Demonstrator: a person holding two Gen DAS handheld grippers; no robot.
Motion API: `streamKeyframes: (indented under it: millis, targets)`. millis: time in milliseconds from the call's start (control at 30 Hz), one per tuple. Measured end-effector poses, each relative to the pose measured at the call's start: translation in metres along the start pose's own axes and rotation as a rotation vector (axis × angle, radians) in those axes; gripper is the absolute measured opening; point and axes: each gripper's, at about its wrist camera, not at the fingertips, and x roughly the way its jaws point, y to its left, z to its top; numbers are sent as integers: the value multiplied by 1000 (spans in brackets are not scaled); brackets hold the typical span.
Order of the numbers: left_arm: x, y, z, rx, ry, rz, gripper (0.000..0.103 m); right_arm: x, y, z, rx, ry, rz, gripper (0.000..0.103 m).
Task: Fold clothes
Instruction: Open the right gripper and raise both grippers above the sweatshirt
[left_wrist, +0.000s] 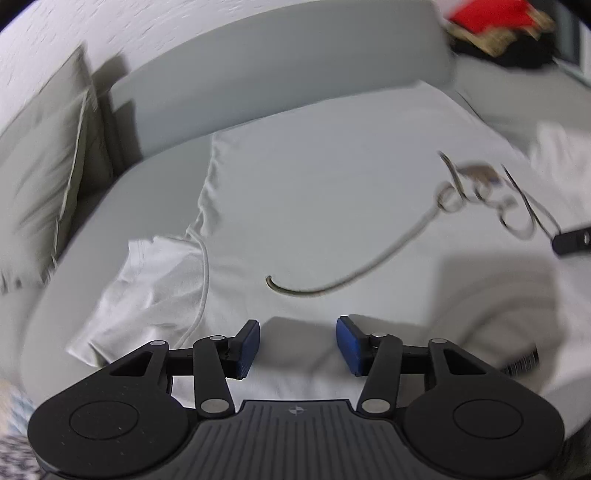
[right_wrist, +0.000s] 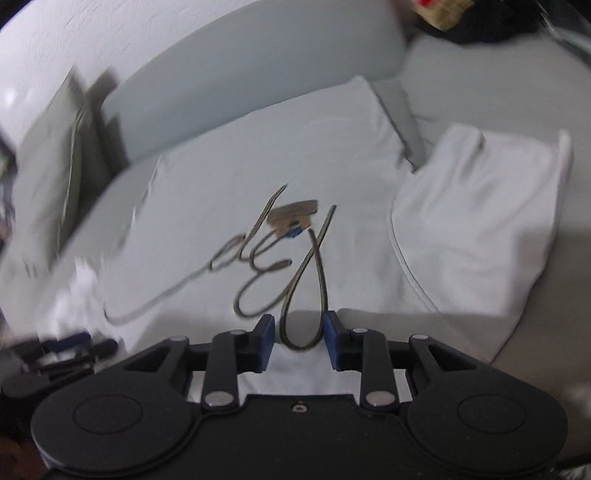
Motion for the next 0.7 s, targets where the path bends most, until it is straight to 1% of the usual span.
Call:
streamKeyframes:
  millis: [33, 133, 167, 233, 267, 333, 367, 400, 467, 533, 600, 633, 667, 700]
  targets:
    - [-6, -2, -3, 24, 12, -4, 44, -2, 3, -3, -28, 14, -8, 29]
    - [-31, -3, -22, 74, 47, -18, 44, -23, 3, -24, -41, 41, -1, 29]
    - [-37, -2, -28, 79, 49, -9, 47, -30, 3, -30, -44, 47, 4, 29]
    - [-47, -1, -38, 72, 23, 2, 56, -45, -3, -38, -39, 38, 28, 32]
    - [-51, 2, -37, 52, 0, 1, 57, -53, -7, -41, -30, 24, 39, 41]
    - [-55, 8, -30, 9, -46, -12, 59, -69, -25, -38, 31, -63, 50, 50]
    - [-56, 10, -24, -13, -68, -22, 61, -76, -34, -35, 63, -107, 50, 52]
    - [-56, 12, -17, -36, -89, -33, 62, -79, -45, -29, 99, -151, 29, 52]
    - [-52, 11, -1, -57, -107, -51, 63, -87, -67, -15, 169, -235, -11, 52]
    - [-44, 3, 14, -58, -108, -71, 63, -90, -90, -1, 242, -305, -58, 52]
    - [-34, -6, 25, -64, -102, -110, 64, -86, -114, 14, 329, -329, -103, 47]
    - [-29, -9, 27, -76, -95, -129, 64, -81, -125, 20, 369, -328, -116, 38]
    - [-24, -12, 26, -84, -88, -140, 64, -77, -135, 27, 408, -324, -124, 36]
    - [-20, -15, 24, -91, -80, -150, 65, -73, -141, 33, 438, -317, -119, 36]
